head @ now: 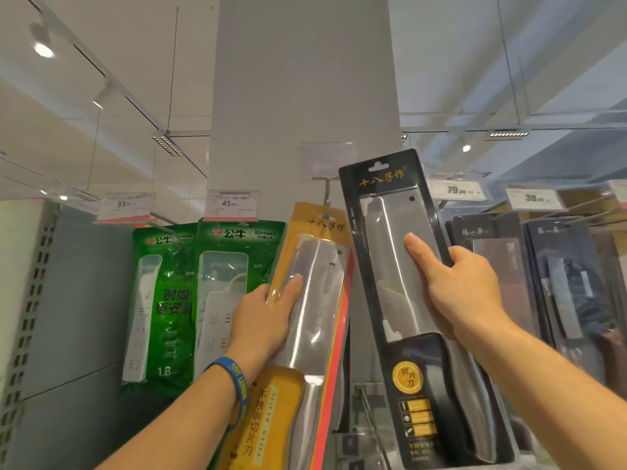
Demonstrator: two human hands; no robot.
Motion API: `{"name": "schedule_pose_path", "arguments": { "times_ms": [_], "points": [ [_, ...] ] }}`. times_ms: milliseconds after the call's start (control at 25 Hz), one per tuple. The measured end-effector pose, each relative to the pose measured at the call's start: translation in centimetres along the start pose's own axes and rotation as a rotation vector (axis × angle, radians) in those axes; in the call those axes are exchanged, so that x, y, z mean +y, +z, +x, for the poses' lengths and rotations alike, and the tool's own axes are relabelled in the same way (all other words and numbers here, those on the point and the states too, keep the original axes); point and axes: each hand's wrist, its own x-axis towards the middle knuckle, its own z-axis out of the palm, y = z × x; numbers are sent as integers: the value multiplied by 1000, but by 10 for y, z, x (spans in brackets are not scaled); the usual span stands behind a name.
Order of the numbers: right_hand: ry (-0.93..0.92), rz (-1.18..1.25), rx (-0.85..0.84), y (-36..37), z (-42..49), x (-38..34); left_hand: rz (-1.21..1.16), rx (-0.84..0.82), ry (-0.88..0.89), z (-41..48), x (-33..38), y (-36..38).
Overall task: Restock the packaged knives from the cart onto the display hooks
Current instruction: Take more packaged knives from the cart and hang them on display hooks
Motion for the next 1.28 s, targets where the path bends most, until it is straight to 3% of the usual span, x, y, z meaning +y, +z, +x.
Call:
{"name": "schedule_pose_path", "arguments": {
  "times_ms": [240,360,440,520,560,680,760,840,920,1000,1280],
  "points": [
    [38,14,-57,2,-5,6,-82,-150,-170,14,-9,30],
    [18,26,-40,5,-9,4,-124,-304,-259,24,-14,46],
    [7,24,-22,3,-10,3,-90,-428,-374,25,-10,54],
    [-8,2,-17,-1,-11,4,-21,-431,-413,29,3,53],
    [-27,-10,-9,-3,-13,5,30,-334,-326,33,14,49],
    [-37,-17,-32,-1,-19,10,52,22,188,54,67,11],
    [-5,9,-75,6,-22,13,140,114,517,71,111,-22],
    [-1,22,-104,15,-26,10,469,132,745,89,148,-47],
    [-8,37,-114,27,-32,6,733,93,788,96,175,-62],
    [16,71,-141,42,-40,4,846,34,770,100,187,-66],
    [85,128,-230,84,-62,-7,658,-55,737,96,159,-58]
  ]
}}
